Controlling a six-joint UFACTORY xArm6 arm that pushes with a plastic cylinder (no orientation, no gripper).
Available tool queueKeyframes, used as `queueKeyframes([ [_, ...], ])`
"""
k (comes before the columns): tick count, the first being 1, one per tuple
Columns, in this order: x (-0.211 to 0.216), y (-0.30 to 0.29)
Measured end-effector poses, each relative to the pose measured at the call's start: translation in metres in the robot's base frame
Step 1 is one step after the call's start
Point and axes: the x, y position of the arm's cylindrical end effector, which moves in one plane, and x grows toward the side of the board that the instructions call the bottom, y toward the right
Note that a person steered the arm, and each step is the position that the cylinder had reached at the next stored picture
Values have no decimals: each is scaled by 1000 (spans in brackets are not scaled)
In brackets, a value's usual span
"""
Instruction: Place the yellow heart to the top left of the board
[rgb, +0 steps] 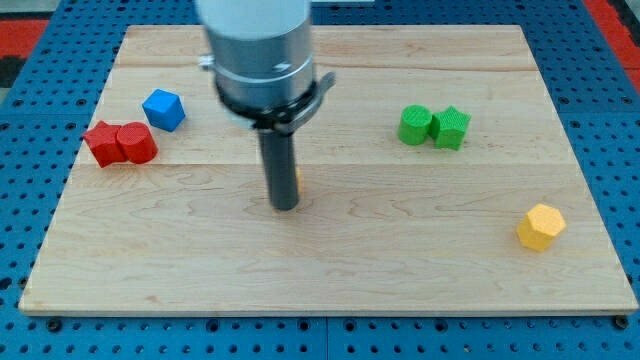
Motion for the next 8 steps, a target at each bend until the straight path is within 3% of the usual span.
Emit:
queueKeyframes([
  [1,-45,13],
  [2,-58,11],
  [3,-35,-11],
  [4,-46,-48],
  [5,-90,-31],
  [6,-92,11],
  [7,-127,28],
  [8,-189,-1],
])
